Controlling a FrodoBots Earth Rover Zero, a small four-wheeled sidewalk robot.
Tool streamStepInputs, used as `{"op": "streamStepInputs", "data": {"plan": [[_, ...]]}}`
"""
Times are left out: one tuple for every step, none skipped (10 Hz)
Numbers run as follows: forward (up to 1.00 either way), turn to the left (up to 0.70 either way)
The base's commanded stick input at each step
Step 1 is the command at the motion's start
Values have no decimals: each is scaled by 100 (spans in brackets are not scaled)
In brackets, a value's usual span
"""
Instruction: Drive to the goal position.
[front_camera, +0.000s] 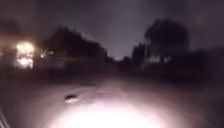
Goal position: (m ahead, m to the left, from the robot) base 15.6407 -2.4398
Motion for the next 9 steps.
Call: {"op": "streamStepInputs", "data": {"plan": [[70, 0], [70, 0], [70, 0], [70, 0], [70, 0], [70, 0], [70, 0], [70, 0], [70, 0]]}}
